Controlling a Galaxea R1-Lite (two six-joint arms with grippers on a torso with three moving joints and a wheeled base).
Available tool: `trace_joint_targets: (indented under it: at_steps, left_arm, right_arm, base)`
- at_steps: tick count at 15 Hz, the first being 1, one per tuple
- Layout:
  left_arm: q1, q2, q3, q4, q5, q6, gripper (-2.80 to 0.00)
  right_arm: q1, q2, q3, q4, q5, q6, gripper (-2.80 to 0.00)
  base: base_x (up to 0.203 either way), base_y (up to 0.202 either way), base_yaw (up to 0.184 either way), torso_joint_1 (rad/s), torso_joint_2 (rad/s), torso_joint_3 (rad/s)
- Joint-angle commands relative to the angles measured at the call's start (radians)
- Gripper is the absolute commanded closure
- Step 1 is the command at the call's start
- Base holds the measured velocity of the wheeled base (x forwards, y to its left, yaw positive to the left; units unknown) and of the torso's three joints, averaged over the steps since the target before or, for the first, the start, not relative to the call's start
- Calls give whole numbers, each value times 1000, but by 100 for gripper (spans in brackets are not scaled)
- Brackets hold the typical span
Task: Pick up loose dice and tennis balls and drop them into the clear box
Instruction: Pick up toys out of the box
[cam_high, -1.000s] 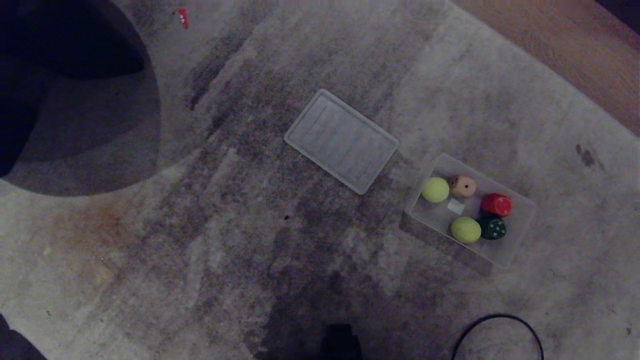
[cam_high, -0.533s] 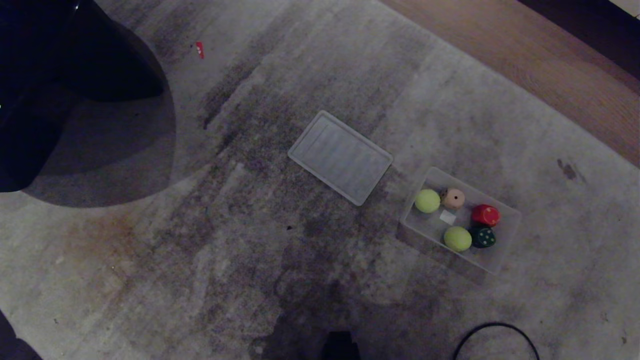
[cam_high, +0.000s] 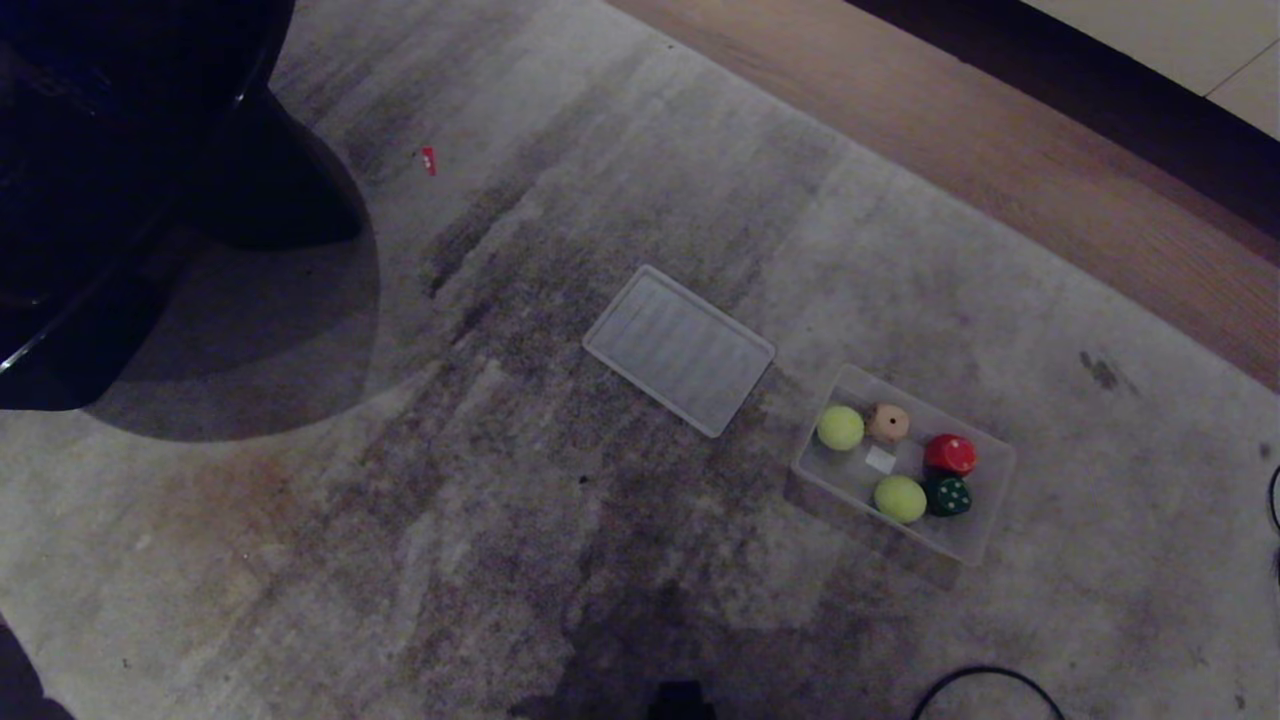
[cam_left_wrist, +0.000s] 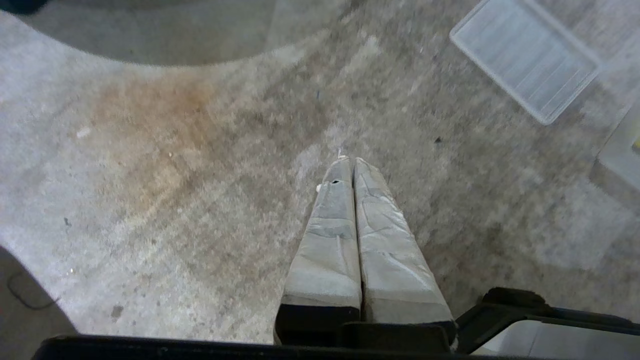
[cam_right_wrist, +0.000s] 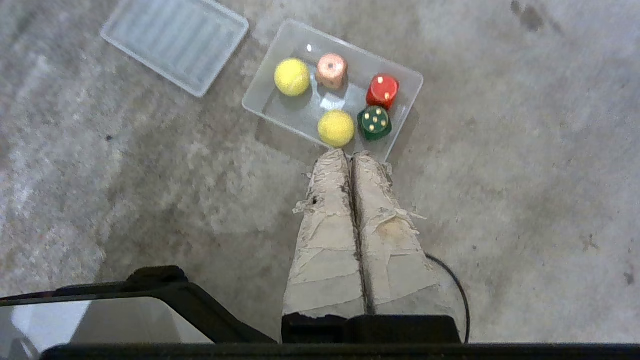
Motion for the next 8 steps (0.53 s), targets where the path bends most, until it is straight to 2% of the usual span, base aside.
trace_joint_targets:
  at_steps: [1,8]
  left_arm:
    - [0,2,2,-2,1,-1,0]
    - [0,2,2,-1,1,-1,0]
  right_arm:
    - [0,3,9,-1,0,0,0]
    - [0,3,9,-1,0,0,0]
  base:
    - [0,0,0,2,6,202]
    - [0,0,0,1,2,198]
